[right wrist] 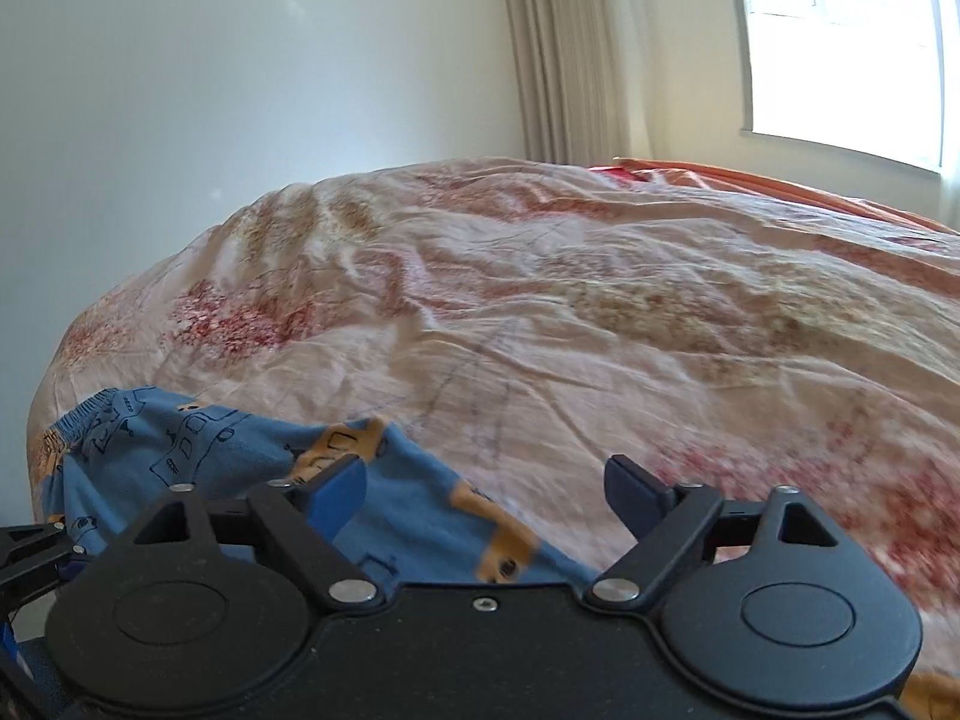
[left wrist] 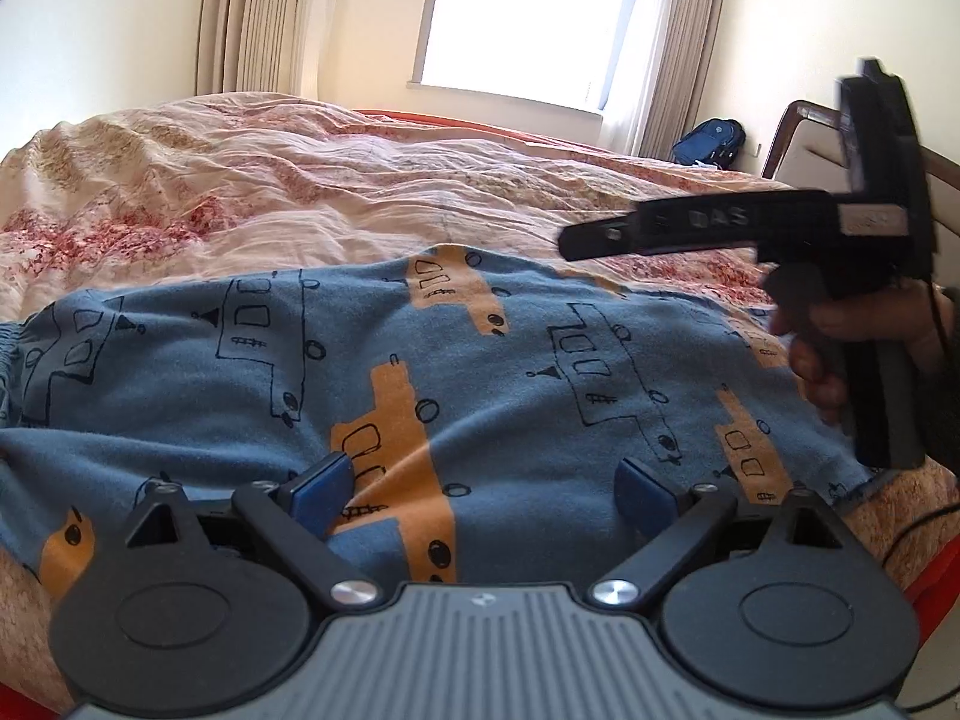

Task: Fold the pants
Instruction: 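Grasp the folded pants edge with the right gripper and fold it over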

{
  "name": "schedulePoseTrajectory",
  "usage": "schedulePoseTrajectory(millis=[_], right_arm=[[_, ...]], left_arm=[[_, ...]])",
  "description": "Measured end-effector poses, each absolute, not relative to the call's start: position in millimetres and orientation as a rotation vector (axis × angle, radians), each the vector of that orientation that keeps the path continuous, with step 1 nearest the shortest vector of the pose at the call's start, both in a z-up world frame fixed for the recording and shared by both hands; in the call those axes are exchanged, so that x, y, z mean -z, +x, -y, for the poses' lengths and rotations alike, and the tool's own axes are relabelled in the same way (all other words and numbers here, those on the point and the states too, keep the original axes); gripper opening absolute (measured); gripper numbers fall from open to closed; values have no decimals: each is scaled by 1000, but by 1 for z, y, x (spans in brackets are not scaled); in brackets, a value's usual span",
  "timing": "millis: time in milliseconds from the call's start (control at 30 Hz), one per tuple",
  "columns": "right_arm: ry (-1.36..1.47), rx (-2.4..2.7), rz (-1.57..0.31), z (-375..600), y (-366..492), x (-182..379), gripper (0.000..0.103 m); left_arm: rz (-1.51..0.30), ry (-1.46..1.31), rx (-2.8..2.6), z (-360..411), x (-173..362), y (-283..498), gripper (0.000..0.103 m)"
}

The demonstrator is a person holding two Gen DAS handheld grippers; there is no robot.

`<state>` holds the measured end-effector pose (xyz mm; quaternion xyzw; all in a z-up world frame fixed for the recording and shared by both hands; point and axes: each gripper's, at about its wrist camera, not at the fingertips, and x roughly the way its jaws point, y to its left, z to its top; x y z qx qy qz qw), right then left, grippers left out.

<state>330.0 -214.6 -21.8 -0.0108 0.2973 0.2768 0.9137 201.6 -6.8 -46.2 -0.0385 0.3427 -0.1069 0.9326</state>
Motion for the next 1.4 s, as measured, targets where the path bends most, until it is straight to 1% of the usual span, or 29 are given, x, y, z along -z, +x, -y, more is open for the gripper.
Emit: schedulePoseTrajectory(millis=[100, 167, 367, 400, 433, 467, 700, 967, 1033, 1133, 1200, 1233, 1267, 1300, 1333, 1400], right_arm=[[-38, -425, -587, 246, 291, 27, 97], [-57, -347, -585, 263, 266, 33, 97], [-132, -181, -639, 300, 207, 57, 100], [-131, -169, -635, 307, 198, 59, 102], [-130, -149, -633, 314, 190, 61, 102], [-124, -128, -631, 321, 183, 62, 102], [34, -29, -580, 376, 149, 60, 102], [307, 48, -522, 441, 141, 61, 102], [418, 34, -503, 457, 143, 61, 99], [586, 34, -480, 477, 148, 63, 88], [677, 52, -475, 488, 151, 66, 78], [708, 61, -473, 492, 153, 68, 76], [734, 74, -471, 495, 154, 69, 71], [747, 89, -470, 497, 155, 70, 64], [754, 108, -472, 498, 156, 71, 60], [767, 146, -475, 500, 155, 72, 41]], left_arm=[[-707, -46, 209, 12, 47, 201, 96], [-711, -27, 203, 15, 47, 200, 96], [-719, 22, 179, 21, 46, 196, 97], [-720, 29, 170, 22, 44, 194, 97], [-721, 34, 162, 24, 43, 192, 98], [-724, 36, 152, 26, 41, 189, 101], [-690, 71, 164, 54, 31, 179, 102], [-646, 58, 281, 116, 25, 202, 102], [-631, 50, 310, 129, 25, 207, 102], [-626, 52, 351, 151, 30, 214, 102], [-629, 65, 369, 162, 34, 217, 102], [-635, 74, 371, 167, 37, 218, 102], [-644, 84, 368, 170, 41, 218, 102], [-656, 94, 362, 173, 45, 219, 102], [-665, 110, 354, 176, 49, 218, 102], [-663, 158, 344, 180, 55, 214, 102]])
